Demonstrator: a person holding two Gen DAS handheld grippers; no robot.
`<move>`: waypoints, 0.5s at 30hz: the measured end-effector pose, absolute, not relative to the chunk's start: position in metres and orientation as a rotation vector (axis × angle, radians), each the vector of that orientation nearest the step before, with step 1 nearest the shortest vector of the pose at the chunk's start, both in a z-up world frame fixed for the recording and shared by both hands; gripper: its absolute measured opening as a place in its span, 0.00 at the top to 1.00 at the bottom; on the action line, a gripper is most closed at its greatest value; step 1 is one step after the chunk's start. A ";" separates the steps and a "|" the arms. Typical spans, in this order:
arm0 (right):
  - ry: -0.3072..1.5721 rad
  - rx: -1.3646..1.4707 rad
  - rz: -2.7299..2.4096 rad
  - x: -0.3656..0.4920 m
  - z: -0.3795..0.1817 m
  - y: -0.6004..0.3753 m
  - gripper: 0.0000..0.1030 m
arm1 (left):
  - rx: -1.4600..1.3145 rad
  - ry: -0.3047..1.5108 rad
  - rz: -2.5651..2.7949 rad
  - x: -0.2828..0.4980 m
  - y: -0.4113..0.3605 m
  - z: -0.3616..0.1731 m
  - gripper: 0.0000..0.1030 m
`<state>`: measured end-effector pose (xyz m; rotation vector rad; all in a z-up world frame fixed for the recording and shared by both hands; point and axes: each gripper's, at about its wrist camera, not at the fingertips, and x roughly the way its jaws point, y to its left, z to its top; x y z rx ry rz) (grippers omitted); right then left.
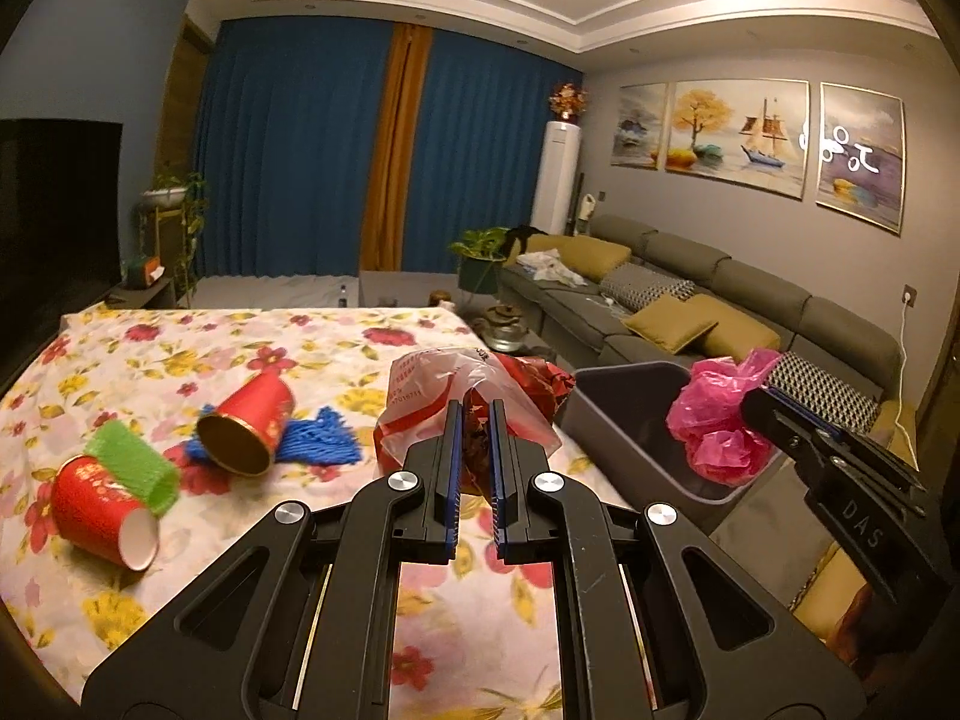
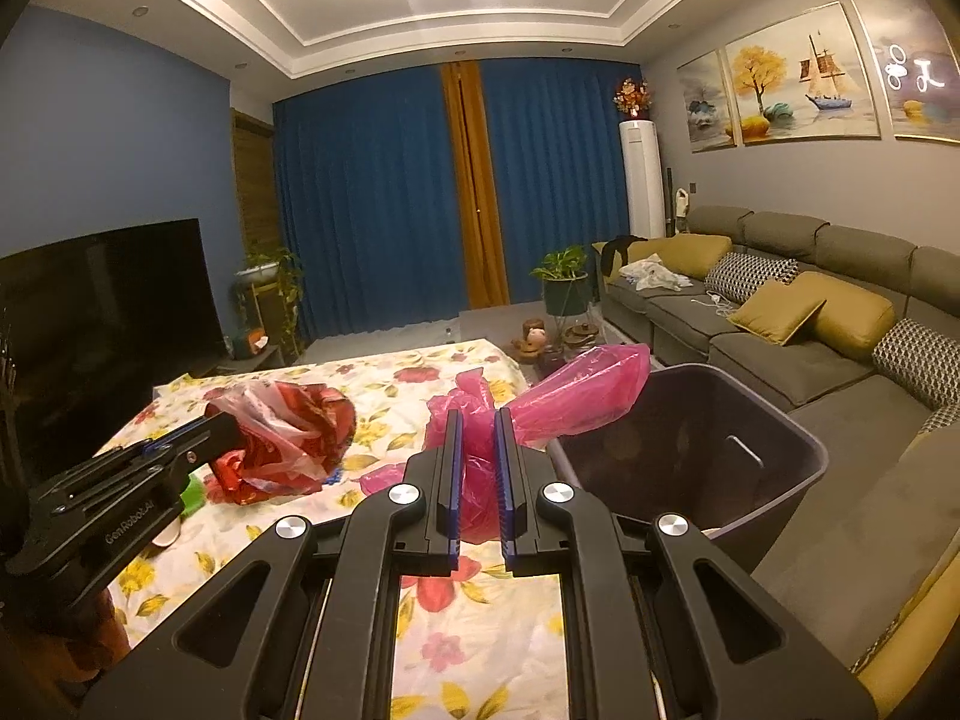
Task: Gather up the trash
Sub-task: 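Carry the pink bag and red-and-clear bag with both tools over the grey bin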
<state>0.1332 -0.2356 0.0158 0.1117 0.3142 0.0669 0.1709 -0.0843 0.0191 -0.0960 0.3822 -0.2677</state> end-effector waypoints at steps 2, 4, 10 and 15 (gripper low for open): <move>0.312 0.109 0.060 0.134 0.017 -0.240 0.89 | -0.097 0.383 -0.280 0.174 -0.090 0.020 0.93; 0.306 0.108 0.050 0.135 0.018 -0.244 0.89 | -0.097 0.384 -0.289 0.175 -0.095 0.021 0.93; 0.292 0.118 0.018 0.138 0.020 -0.256 0.89 | -0.082 0.384 -0.313 0.184 -0.111 0.022 0.93; 0.281 0.128 -0.018 0.143 0.022 -0.275 0.89 | -0.069 0.386 -0.341 0.195 -0.128 0.023 0.93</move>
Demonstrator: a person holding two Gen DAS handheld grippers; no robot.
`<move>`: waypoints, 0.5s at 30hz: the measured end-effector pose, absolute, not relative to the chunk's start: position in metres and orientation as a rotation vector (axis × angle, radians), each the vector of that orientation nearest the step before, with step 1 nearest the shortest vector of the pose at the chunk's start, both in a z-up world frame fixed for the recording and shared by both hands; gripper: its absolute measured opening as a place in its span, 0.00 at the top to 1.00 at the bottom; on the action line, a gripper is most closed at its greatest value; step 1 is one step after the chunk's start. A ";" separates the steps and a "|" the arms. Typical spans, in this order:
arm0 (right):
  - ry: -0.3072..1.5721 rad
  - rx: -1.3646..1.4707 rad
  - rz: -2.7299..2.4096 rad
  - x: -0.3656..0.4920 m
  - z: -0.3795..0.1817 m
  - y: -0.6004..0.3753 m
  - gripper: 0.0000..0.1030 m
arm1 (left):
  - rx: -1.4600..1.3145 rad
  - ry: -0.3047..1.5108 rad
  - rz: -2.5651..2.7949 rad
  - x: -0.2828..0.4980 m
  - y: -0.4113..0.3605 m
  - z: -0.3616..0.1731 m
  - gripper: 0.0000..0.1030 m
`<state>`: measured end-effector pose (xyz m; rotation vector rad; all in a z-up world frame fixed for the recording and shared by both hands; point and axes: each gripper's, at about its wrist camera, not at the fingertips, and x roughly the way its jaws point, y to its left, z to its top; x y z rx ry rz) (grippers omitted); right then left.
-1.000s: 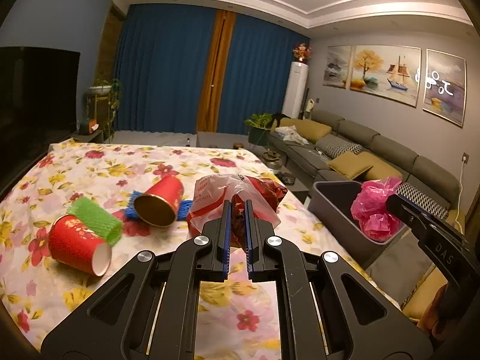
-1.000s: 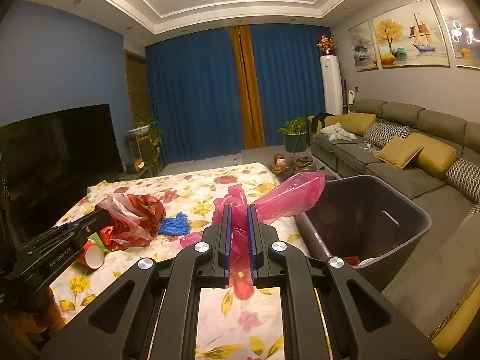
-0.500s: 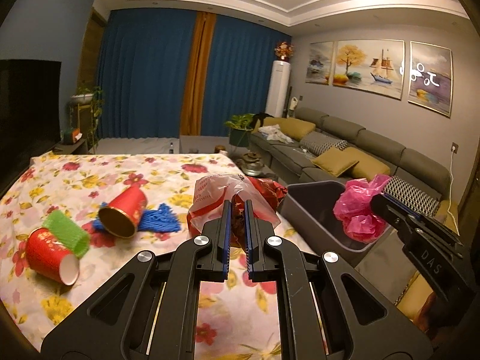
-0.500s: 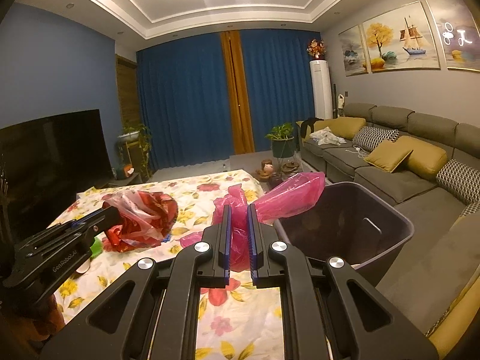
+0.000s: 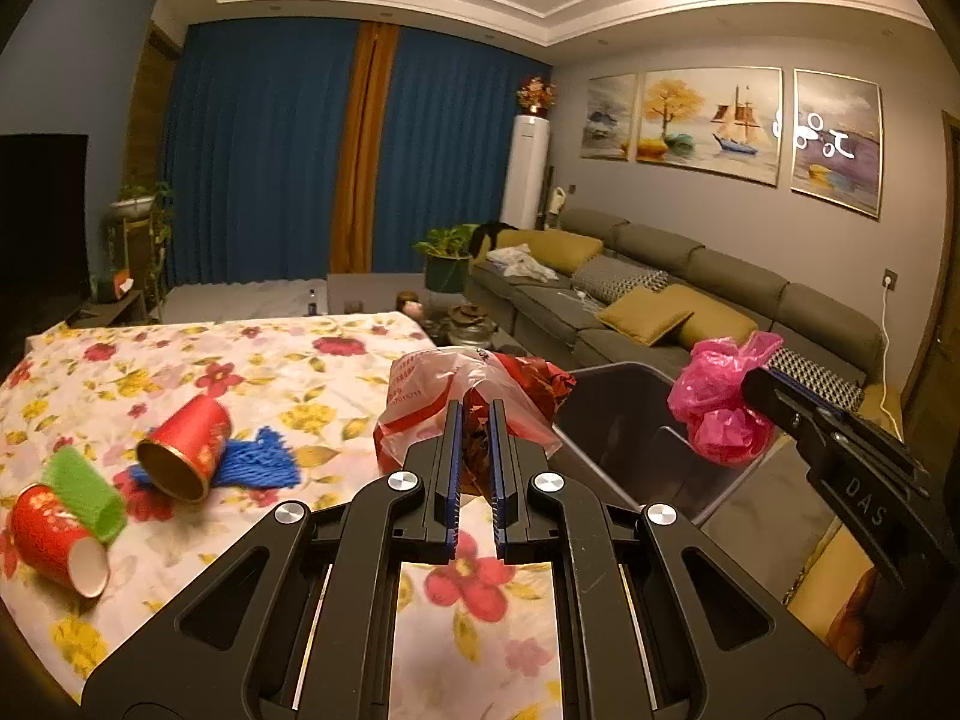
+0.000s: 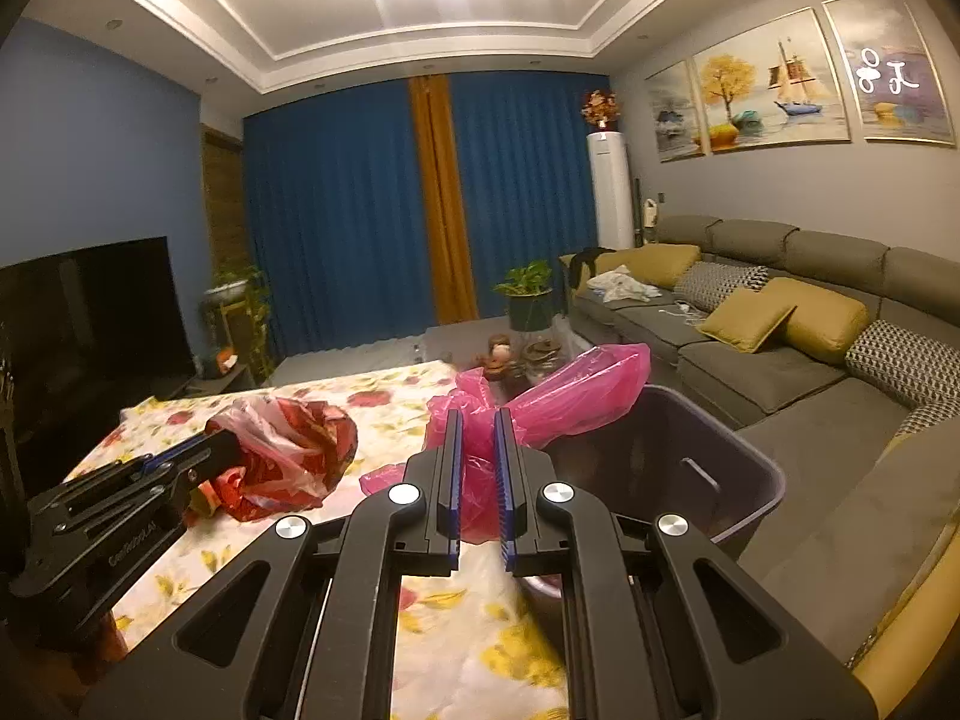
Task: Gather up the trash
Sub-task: 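Carry the pink bag and red-and-clear bag with both tools over the grey bin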
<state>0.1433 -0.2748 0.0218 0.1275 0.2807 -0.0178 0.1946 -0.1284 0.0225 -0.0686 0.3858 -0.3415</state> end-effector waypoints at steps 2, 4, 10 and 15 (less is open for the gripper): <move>0.275 0.131 -0.033 0.146 0.023 -0.283 0.89 | -0.064 0.387 -0.353 0.200 -0.136 0.022 0.93; 0.270 0.133 -0.049 0.149 0.023 -0.290 0.89 | -0.055 0.390 -0.368 0.206 -0.147 0.022 0.93; 0.262 0.154 -0.087 0.159 0.027 -0.315 0.89 | -0.041 0.393 -0.410 0.224 -0.175 0.022 0.93; 0.248 0.160 -0.105 0.164 0.029 -0.330 0.89 | -0.029 0.389 -0.443 0.236 -0.203 0.023 0.93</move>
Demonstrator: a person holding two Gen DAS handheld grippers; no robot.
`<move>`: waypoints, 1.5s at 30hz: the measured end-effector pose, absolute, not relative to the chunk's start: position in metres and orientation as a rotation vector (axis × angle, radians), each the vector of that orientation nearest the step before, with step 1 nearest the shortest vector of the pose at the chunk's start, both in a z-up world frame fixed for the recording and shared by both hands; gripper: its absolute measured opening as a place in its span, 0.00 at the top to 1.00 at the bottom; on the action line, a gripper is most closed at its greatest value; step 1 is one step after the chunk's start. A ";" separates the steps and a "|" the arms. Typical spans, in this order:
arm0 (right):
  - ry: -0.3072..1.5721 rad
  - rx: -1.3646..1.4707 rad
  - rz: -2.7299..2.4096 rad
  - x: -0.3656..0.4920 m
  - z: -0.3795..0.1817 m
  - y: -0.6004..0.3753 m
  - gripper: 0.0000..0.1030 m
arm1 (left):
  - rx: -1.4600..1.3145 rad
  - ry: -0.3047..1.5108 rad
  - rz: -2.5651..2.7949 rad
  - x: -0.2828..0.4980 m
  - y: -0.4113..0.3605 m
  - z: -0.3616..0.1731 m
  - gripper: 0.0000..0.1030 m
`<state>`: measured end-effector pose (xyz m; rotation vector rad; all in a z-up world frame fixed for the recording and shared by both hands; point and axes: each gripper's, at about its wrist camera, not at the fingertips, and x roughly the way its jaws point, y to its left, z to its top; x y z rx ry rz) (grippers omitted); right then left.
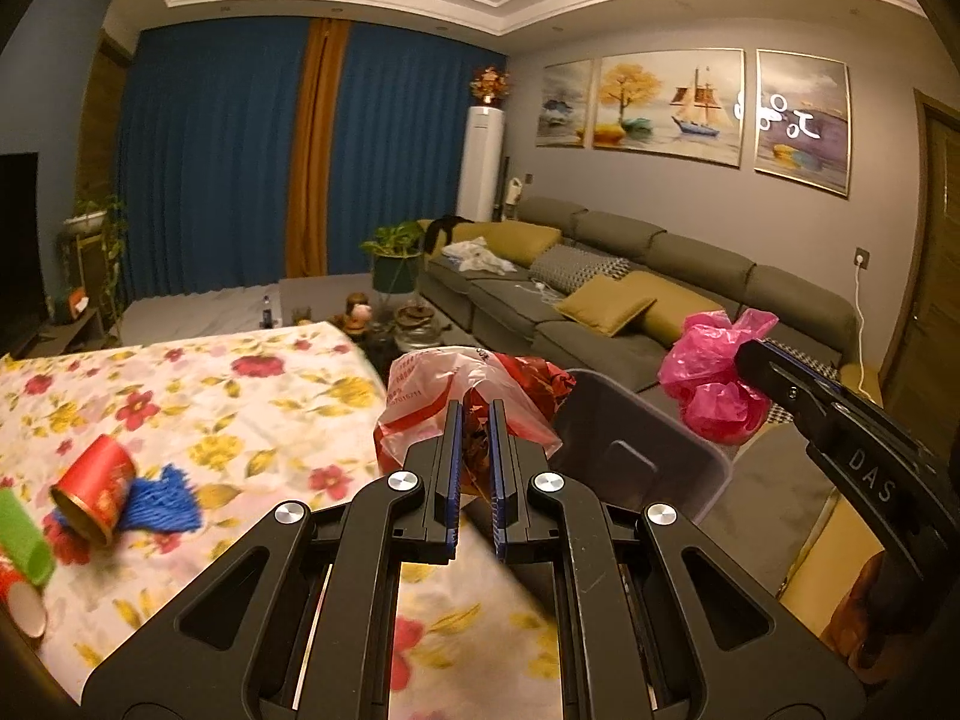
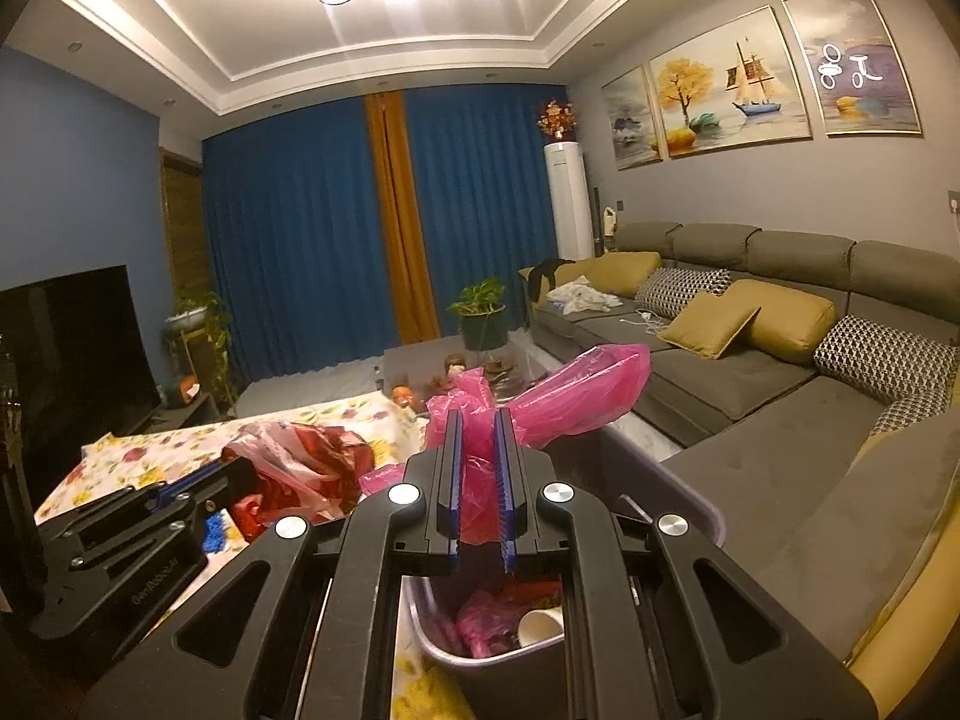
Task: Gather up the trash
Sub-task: 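Carry the pink bag and red-and-clear bag with both tools over the grey bin, then open both tools to drop both bags into the bin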
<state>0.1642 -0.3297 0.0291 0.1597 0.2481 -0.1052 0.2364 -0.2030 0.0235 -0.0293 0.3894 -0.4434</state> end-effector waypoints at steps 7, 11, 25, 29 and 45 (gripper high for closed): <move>0.238 0.177 -0.128 0.171 0.028 -0.343 0.89 | -0.028 0.390 -0.483 0.252 -0.233 0.020 0.93; 0.235 0.183 -0.132 0.177 0.026 -0.346 0.89 | -0.027 0.397 -0.495 0.261 -0.246 0.016 0.93; 0.226 0.214 -0.102 0.192 0.020 -0.360 0.89 | -0.044 0.429 -0.513 0.284 -0.265 0.003 0.93; 0.217 0.240 -0.089 0.194 0.019 -0.367 0.84 | -0.053 0.441 -0.530 0.290 -0.267 -0.001 0.92; 0.208 0.252 -0.137 0.181 0.017 -0.376 0.40 | -0.036 0.443 -0.479 0.292 -0.245 -0.012 0.35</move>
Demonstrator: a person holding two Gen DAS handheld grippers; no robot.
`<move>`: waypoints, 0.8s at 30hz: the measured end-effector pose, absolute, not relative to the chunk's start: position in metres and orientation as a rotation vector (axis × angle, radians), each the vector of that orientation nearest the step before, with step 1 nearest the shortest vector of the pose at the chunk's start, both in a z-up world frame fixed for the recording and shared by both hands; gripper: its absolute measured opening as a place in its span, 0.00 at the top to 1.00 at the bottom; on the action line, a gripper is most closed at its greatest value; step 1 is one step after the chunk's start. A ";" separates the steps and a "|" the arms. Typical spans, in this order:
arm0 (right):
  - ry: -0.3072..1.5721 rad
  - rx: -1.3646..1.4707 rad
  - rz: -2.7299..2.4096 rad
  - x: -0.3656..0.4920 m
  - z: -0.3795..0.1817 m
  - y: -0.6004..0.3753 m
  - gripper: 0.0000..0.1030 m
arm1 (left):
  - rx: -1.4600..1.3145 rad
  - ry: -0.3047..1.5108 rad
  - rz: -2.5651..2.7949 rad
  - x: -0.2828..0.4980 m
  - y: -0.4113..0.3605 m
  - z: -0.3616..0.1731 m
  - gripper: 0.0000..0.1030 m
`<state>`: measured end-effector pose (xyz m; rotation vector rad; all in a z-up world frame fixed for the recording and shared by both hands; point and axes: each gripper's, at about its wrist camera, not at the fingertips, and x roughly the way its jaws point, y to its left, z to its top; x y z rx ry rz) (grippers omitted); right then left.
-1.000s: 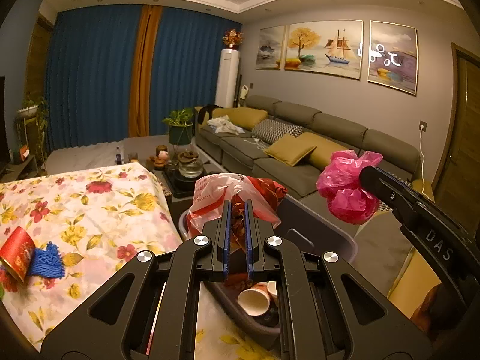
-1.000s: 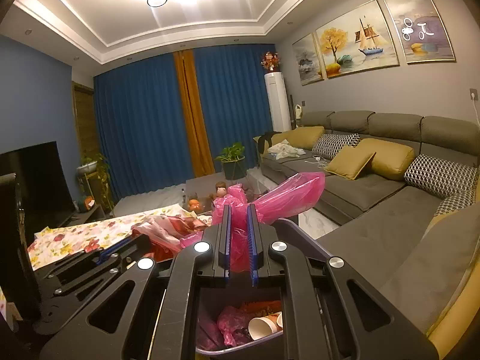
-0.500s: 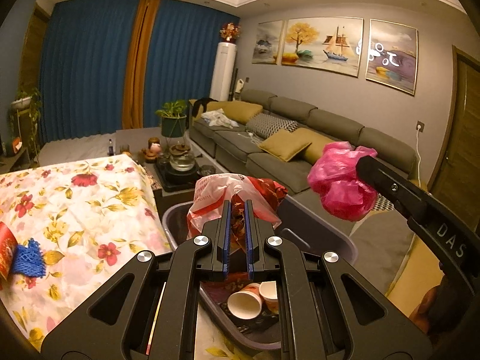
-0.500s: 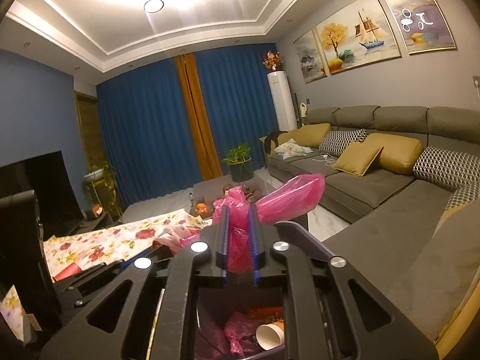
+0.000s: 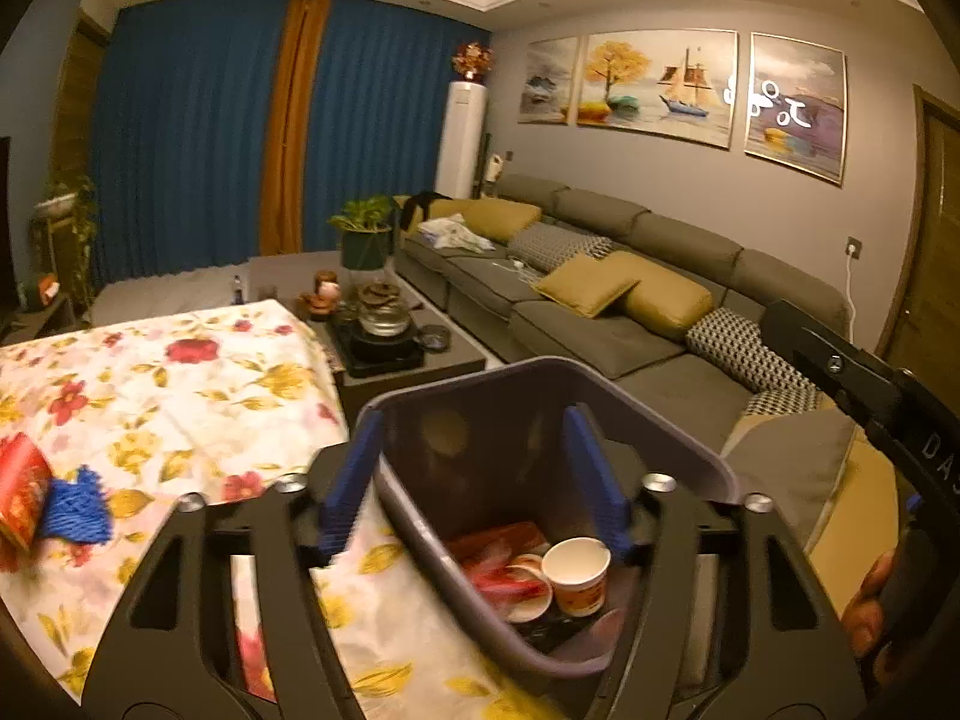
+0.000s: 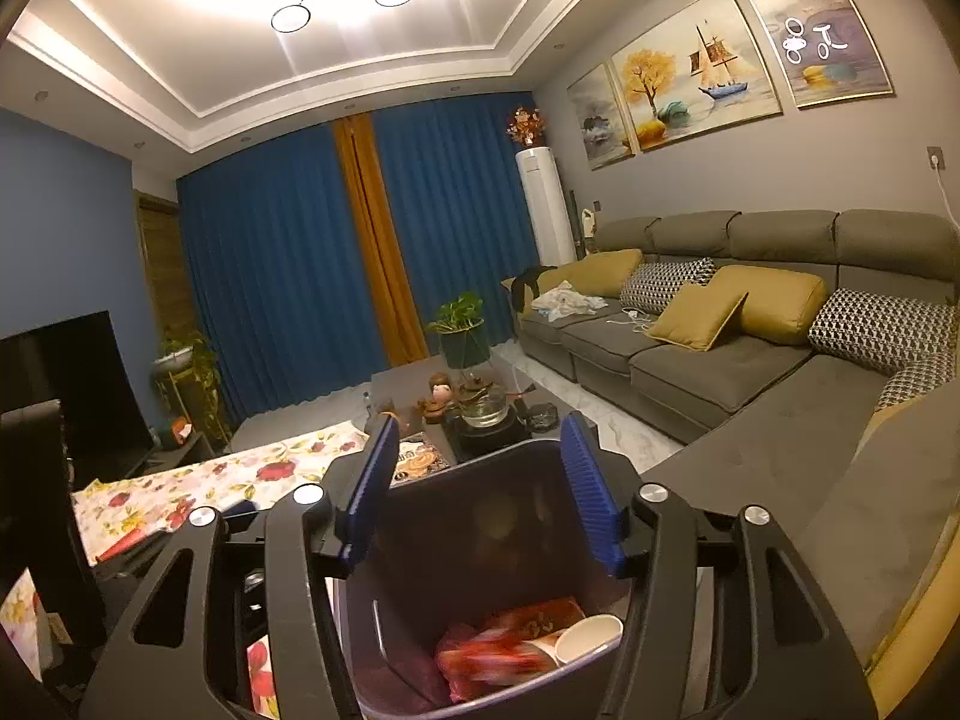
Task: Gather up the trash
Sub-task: 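Open both tools to drop both bags into the bin, then move both open tools back toward the red cups on the bed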
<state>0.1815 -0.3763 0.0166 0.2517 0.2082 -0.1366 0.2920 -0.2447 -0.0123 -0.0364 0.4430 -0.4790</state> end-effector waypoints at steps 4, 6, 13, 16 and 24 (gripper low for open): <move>0.209 0.250 -0.140 0.172 0.017 -0.371 0.32 | -0.047 0.423 -0.440 0.278 -0.226 -0.008 0.21; 0.209 0.249 -0.140 0.168 0.018 -0.367 0.29 | -0.052 0.418 -0.408 0.270 -0.215 -0.006 0.18; 0.214 0.255 -0.110 0.151 0.020 -0.347 0.23 | -0.078 0.399 -0.315 0.237 -0.169 0.000 0.13; 0.217 0.251 -0.085 0.146 0.023 -0.332 0.22 | -0.079 0.384 -0.265 0.221 -0.145 0.003 0.12; 0.229 0.199 0.005 0.135 0.025 -0.271 0.21 | -0.111 0.371 -0.103 0.190 -0.069 0.005 0.10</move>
